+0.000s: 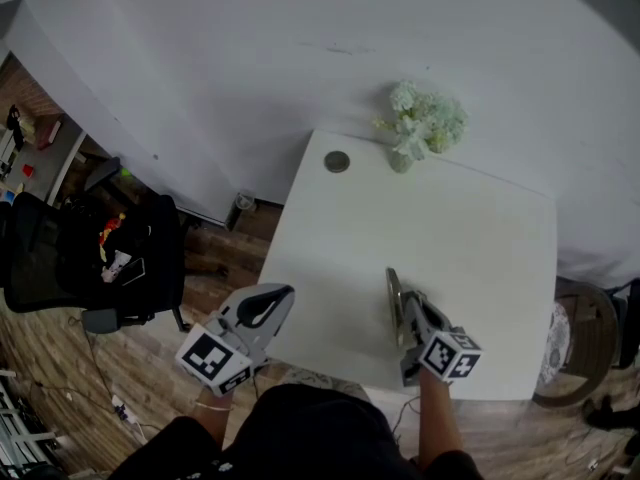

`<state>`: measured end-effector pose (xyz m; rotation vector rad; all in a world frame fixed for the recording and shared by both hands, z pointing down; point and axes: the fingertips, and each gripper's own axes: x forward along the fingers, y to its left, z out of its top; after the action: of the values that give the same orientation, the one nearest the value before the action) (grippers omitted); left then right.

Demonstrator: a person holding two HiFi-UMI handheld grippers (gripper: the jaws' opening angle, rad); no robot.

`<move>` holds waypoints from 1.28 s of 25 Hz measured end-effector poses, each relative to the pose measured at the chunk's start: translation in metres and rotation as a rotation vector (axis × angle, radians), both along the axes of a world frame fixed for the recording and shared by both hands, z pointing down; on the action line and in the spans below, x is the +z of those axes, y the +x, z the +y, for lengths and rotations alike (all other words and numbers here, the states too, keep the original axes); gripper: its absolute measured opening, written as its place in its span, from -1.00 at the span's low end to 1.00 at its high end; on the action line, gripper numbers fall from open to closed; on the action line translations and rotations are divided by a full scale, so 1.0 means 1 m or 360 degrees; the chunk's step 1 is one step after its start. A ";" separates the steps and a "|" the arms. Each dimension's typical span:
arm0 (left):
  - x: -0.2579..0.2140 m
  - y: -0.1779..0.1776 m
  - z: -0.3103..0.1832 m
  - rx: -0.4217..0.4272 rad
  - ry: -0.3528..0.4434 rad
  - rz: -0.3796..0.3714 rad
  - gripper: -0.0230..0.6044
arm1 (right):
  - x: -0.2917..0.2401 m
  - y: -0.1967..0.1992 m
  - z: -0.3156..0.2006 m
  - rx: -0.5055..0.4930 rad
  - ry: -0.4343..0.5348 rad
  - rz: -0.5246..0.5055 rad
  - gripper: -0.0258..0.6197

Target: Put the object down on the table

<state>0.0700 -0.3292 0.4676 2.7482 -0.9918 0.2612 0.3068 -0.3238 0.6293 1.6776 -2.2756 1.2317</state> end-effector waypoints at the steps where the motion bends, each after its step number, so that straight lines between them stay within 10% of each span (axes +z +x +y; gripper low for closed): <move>1: 0.000 0.000 0.000 0.0000 0.0001 0.0000 -0.93 | 0.002 0.001 0.000 -0.0006 -0.0012 0.0003 -0.86; 11: 0.000 0.004 -0.002 0.0001 -0.0004 0.0001 -0.93 | 0.009 0.006 -0.003 -0.0027 -0.0052 0.0036 -0.83; 23: -0.004 -0.003 -0.002 -0.0015 0.0011 -0.0015 -0.93 | -0.010 0.023 -0.012 -0.0052 0.0092 0.0640 -0.52; 32: -0.013 0.004 -0.007 0.0026 0.0063 -0.0004 -0.93 | -0.100 0.035 -0.011 0.0140 0.0447 0.0446 -0.76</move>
<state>0.0743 -0.3360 0.4545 2.7930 -0.9859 0.2502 0.3421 -0.3351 0.5297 1.9161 -2.3023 0.6555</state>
